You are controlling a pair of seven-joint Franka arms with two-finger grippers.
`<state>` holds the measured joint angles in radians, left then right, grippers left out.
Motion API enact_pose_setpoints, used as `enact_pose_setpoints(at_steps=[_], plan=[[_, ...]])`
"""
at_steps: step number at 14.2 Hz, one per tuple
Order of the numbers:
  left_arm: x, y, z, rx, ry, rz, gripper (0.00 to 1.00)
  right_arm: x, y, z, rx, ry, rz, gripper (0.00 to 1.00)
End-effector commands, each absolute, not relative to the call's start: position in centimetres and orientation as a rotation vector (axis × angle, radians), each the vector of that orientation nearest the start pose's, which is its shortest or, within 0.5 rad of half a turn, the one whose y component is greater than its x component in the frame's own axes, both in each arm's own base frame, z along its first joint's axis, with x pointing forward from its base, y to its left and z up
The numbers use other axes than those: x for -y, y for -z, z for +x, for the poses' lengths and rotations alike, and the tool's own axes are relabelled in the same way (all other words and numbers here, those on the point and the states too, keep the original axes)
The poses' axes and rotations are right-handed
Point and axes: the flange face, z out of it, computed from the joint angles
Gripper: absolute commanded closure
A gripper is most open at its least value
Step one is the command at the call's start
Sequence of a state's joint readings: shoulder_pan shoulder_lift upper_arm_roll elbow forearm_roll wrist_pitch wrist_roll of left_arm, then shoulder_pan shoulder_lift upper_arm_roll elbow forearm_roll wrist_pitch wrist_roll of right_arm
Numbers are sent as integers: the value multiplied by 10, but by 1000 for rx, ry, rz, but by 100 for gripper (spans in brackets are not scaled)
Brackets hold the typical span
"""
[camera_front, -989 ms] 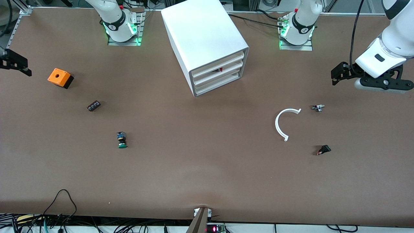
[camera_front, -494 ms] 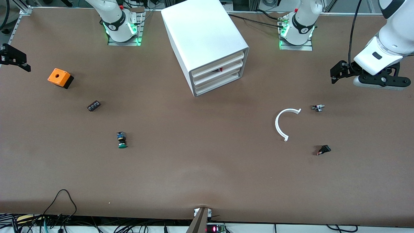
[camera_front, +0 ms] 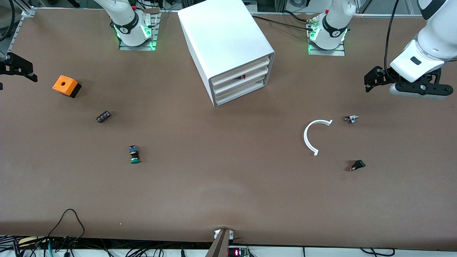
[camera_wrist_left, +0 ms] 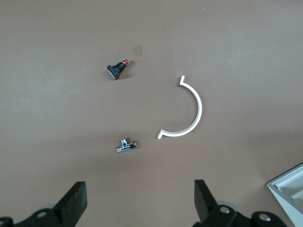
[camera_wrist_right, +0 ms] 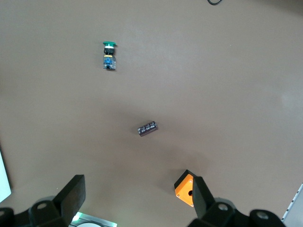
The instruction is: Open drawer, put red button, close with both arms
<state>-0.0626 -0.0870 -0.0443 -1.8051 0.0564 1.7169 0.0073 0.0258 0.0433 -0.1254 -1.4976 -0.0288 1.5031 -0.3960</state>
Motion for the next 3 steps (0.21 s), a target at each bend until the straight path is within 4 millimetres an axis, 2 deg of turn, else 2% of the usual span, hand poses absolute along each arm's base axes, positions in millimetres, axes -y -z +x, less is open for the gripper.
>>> enact_pose_setpoints(at_steps=[1, 3], plan=[[57, -582, 536, -204, 5, -3094, 0, 58, -634, 557, 457, -60, -3121, 0], [59, -584, 540, -208, -9, -3094, 0, 57, -634, 557, 459, -57, -3121, 0]])
